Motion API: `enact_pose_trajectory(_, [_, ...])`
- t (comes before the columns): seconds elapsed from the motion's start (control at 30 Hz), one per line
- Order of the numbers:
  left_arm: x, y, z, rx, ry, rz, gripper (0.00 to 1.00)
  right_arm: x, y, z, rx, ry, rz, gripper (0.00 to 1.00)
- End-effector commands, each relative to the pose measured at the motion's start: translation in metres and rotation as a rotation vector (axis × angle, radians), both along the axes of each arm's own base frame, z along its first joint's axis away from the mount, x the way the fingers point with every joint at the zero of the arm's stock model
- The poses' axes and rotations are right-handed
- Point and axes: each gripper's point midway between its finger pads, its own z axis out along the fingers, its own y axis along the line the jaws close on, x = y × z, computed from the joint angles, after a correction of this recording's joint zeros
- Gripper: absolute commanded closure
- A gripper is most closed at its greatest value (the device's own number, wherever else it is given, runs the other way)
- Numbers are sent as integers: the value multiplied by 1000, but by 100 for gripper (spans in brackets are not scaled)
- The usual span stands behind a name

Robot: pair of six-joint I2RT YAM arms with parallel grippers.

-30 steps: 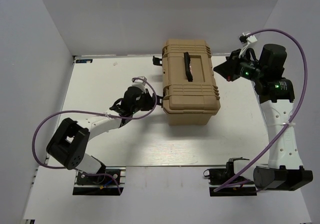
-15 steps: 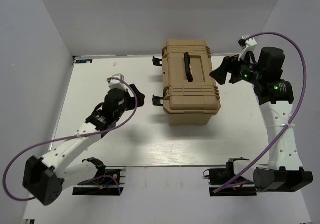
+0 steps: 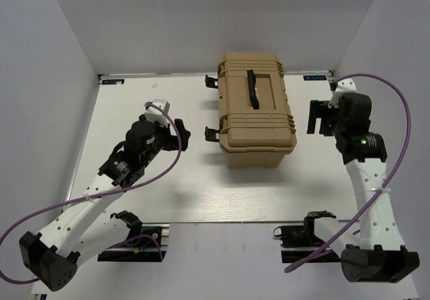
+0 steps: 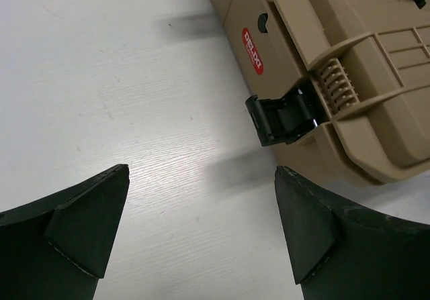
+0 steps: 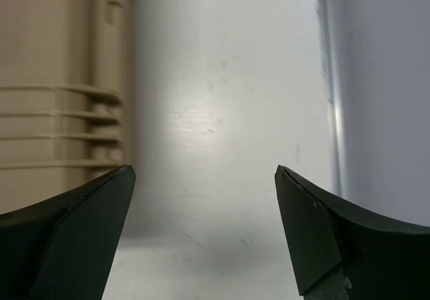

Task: Sort the tools into containers

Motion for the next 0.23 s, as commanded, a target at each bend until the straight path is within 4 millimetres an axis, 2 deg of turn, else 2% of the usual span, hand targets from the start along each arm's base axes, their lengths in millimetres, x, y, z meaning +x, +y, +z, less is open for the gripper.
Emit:
enact_pose_trajectory(0.0, [-12, 11, 7, 47, -55, -27, 0, -22, -40, -4, -132, -9, -176, 9])
enact_pose_trajectory(0.07, [-17, 17, 1, 59, -60, -20, 0, -39, -43, -20, -162, -4, -160, 9])
enact_pose_trajectory(0.1, [-18, 19, -1, 69, -64, -23, 0, -43, -42, -24, -172, -5, -141, 9])
enact_pose_trajectory(0.13, [-20, 22, -8, 78, -57, -12, 0, -47, -43, -37, -195, 11, -129, 9])
enact_pose_trajectory(0.2, [-22, 27, -8, 76, -69, 3, 0, -58, -41, -50, -172, 11, -130, 9])
